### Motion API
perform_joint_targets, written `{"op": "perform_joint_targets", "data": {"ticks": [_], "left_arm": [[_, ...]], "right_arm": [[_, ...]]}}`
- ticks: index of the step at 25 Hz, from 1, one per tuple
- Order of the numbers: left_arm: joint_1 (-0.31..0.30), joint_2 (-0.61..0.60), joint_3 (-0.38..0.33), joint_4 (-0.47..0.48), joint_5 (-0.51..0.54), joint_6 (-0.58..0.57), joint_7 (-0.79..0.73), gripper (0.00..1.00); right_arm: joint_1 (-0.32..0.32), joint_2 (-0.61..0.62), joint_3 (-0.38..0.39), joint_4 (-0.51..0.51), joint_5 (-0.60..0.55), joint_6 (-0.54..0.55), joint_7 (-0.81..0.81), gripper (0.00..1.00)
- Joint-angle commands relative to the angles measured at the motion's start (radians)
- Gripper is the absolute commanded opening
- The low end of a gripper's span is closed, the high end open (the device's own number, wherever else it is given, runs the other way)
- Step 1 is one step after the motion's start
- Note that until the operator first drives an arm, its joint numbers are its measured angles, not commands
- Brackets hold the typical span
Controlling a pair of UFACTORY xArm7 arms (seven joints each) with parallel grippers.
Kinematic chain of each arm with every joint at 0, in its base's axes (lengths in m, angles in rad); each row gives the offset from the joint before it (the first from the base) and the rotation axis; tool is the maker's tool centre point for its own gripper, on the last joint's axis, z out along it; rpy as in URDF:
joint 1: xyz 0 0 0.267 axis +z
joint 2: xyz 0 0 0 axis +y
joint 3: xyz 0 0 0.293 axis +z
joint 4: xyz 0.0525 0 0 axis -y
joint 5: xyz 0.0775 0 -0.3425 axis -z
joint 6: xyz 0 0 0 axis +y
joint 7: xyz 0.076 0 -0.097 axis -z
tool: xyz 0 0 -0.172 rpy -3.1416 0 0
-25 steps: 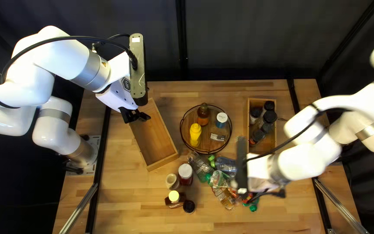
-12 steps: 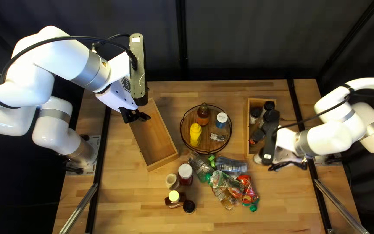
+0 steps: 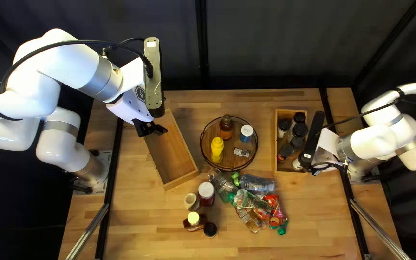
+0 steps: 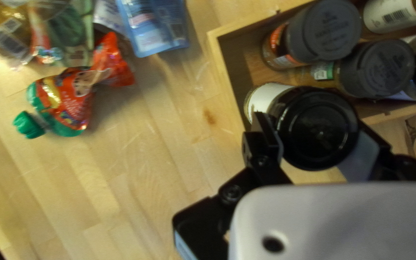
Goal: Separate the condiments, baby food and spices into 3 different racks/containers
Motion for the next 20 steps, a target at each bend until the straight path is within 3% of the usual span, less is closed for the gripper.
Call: {"op": "perform_joint_targets", "data": {"ticks": [1, 12, 13, 14, 15, 16, 18, 20], "left_arm": [[0.0, 0.0, 0.0, 0.0, 0.0, 0.0, 0.0, 1.0], [0.0, 0.0, 0.0, 0.0, 0.0, 0.0, 0.0, 1.0], [0.0, 0.0, 0.0, 0.0, 0.0, 0.0, 0.0, 1.0], [0.0, 0.0, 0.0, 0.0, 0.0, 0.0, 0.0, 1.0], [0.0, 0.0, 0.0, 0.0, 0.0, 0.0, 0.0, 1.0], [0.0, 0.0, 0.0, 0.0, 0.0, 0.0, 0.0, 1.0], [0.0, 0.0, 0.0, 0.0, 0.0, 0.0, 0.0, 1.0], [0.0, 0.0, 0.0, 0.0, 0.0, 0.0, 0.0, 1.0]], "right_arm": [[-0.036, 0.05, -0.021, -0.005, -0.03, -0.057, -0.007, 0.0], [-0.105, 0.187, -0.06, -0.006, -0.083, -0.201, -0.009, 0.03], [-0.104, 0.195, -0.061, 0.002, -0.081, -0.199, -0.009, 0.09], [-0.098, 0.193, -0.058, 0.007, -0.076, -0.19, -0.007, 0.33], [-0.09, 0.19, -0.052, 0.013, -0.069, -0.179, -0.004, 0.39], [-0.079, 0.188, -0.045, 0.021, -0.06, -0.166, 0.0, 0.65], [-0.055, 0.193, -0.032, 0.045, -0.041, -0.14, 0.006, 0.95], [-0.028, 0.195, -0.018, 0.076, -0.02, -0.105, 0.007, 1.0]]}}
